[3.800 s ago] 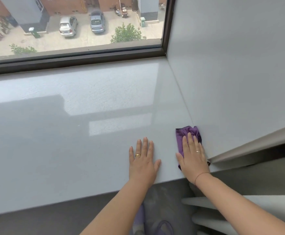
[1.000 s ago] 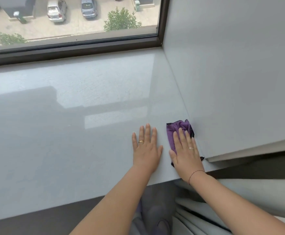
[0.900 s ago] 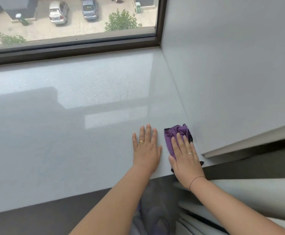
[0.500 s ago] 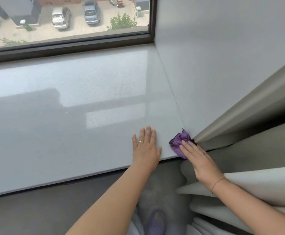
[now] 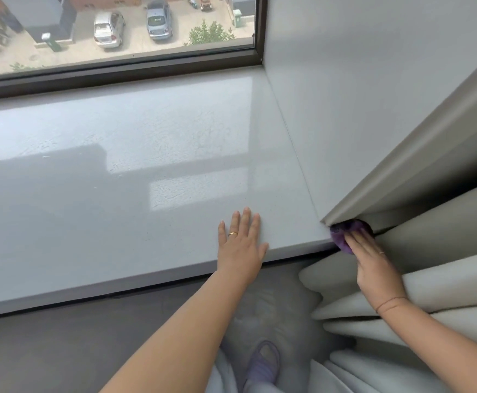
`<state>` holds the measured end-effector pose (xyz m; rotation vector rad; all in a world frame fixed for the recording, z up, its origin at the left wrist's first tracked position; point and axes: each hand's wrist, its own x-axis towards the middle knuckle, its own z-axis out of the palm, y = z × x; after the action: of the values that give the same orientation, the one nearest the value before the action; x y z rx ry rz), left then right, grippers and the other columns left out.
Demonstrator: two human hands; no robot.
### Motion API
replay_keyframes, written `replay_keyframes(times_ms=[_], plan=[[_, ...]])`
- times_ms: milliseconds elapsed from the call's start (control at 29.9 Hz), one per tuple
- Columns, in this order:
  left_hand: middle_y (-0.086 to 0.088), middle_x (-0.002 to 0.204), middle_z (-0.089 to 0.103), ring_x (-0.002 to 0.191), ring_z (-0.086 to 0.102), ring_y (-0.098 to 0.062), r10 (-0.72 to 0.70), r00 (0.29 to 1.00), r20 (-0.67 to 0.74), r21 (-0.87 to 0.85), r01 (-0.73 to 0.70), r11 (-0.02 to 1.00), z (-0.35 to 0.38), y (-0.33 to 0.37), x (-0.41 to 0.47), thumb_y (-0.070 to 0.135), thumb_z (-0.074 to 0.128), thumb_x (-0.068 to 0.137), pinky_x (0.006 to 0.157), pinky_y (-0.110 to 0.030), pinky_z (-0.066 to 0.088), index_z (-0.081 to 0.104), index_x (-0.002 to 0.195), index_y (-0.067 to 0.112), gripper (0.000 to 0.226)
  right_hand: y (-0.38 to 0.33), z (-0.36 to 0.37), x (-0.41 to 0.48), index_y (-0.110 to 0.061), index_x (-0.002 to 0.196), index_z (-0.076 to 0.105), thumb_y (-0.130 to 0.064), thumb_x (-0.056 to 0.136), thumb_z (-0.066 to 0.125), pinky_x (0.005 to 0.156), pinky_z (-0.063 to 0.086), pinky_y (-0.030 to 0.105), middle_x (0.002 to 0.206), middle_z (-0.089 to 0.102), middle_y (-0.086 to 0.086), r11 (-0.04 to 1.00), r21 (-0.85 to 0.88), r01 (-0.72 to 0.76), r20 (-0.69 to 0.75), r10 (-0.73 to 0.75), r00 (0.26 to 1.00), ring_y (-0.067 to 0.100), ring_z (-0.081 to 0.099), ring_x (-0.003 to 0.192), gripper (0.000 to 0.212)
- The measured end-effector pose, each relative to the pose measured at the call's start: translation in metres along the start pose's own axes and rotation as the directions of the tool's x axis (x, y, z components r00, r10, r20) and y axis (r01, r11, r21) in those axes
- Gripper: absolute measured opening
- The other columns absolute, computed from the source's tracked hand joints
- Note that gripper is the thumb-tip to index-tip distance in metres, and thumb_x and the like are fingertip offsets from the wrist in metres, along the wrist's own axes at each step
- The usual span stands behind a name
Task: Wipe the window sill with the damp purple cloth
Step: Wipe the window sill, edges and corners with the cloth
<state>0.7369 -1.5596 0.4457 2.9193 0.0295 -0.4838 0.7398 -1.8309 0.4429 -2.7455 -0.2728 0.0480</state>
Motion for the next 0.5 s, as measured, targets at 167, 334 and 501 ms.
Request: replay_keyframes(times_ms=[167, 334, 501], plan=[[-0.002, 0.159, -0.016, 0.145, -0.017, -0.023, -0.066, 0.997, -0.048, -0.021, 0.065, 0.998, 0.005, -0.023, -0.008, 0.045, 0.023, 0.099, 0.115, -0.046, -0.012, -0.009, 0.150, 0.022, 0.064, -0.061, 0.031, -0.001, 0.001, 0.125, 0.058, 0.023, 0.058, 0.068, 0.114, 0.026, 0.045, 0.131, 0.057, 0.017, 0.966, -0.078, 0.248, 0.063, -0.243, 0.968, 0.042, 0.051, 0.123, 0.071], [-0.001, 0.159, -0.013, 0.146, -0.014, -0.022, -0.169, 0.981, -0.099, 0.028, 0.172, 0.985, 0.005, -0.086, -0.021, 0.056, 0.019, 0.096, 0.115, -0.047, -0.012, -0.009, 0.150, 0.025, 0.069, -0.123, 0.057, 0.029, -0.013, 0.136, 0.050, 0.006, 0.063, 0.071, 0.111, 0.019, 0.043, 0.143, 0.048, 0.005, 0.802, -0.273, 0.532, 0.215, -0.488, 0.846, 0.035, 0.047, 0.129, 0.079], [0.001, 0.159, -0.013, 0.147, -0.011, -0.021, -0.225, 0.964, -0.139, 0.072, 0.236, 0.969, 0.007, -0.158, -0.042, 0.060, 0.012, 0.093, 0.116, -0.048, -0.008, -0.012, 0.149, 0.027, 0.070, -0.143, 0.072, 0.044, -0.016, 0.145, 0.033, 0.004, 0.070, 0.042, 0.114, 0.014, 0.044, 0.151, 0.036, 0.005, 0.627, -0.400, 0.669, 0.350, -0.570, 0.743, 0.036, 0.038, 0.135, 0.079]])
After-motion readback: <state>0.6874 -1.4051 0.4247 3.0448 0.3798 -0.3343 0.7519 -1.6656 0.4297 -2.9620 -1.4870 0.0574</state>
